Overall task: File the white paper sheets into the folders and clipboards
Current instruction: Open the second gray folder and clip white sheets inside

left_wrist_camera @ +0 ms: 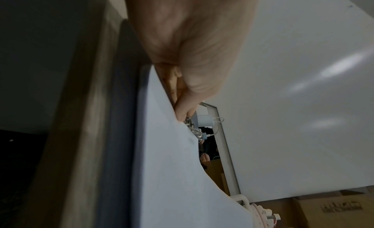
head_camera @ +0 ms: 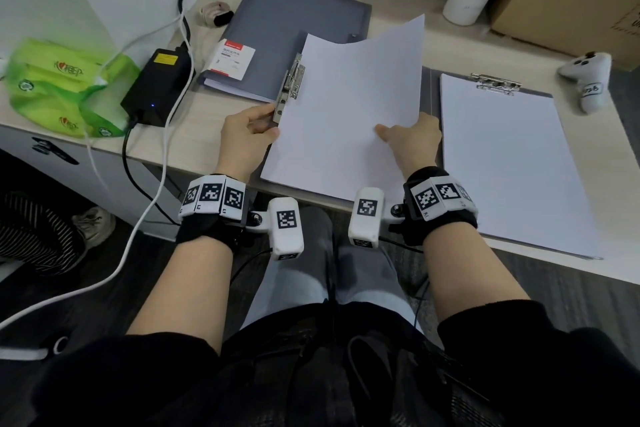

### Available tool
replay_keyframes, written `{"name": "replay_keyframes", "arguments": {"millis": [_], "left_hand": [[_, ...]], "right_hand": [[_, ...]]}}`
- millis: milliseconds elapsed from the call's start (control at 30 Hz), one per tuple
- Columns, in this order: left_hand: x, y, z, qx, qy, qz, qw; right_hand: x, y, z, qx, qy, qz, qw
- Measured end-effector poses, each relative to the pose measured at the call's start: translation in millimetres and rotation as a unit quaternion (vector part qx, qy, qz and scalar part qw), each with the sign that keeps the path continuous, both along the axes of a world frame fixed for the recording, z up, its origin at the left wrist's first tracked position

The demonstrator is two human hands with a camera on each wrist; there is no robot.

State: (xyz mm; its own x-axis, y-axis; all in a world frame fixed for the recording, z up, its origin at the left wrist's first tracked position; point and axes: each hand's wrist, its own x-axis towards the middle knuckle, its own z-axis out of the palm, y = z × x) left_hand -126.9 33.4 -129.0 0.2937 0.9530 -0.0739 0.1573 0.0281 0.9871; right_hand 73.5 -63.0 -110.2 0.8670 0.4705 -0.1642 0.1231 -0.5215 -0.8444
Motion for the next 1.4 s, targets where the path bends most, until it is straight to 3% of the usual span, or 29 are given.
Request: {"name": "replay_keyframes", "arguments": {"millis": [200, 367, 600, 867, 1000, 1100, 1400], "left_hand": [[1, 0, 5, 0.012, 0.035, -0.004, 0.999], [10, 11, 19, 0.092, 0.221, -0.01, 0.971], [41, 24, 34, 0.119, 0.315, -0.048, 0.94], [61, 30, 40, 0.099, 0.284, -0.084, 0.95], [54, 32, 39, 0.115, 0.129, -0.017, 0.985], [45, 24, 38, 0.125, 0.038, 0.054, 0.99], [26, 18, 15, 0.105, 0.04, 0.138, 0.984]], "right_hand": [[0, -2, 2, -0.029, -0.009, 0.012, 0.999], [-4, -3, 7, -0.103, -0.066, 0.06, 0.991], [-5, -1, 9, -0.16, -0.111, 0.094, 0.976], [1, 3, 6, -0.19, -0.125, 0.107, 0.968], [3, 3, 4, -0.217, -0.138, 0.109, 0.96], [3, 2, 2, -0.225, -0.156, 0.1, 0.956], [2, 1, -7, -0.234, -0.17, 0.099, 0.952]]}}
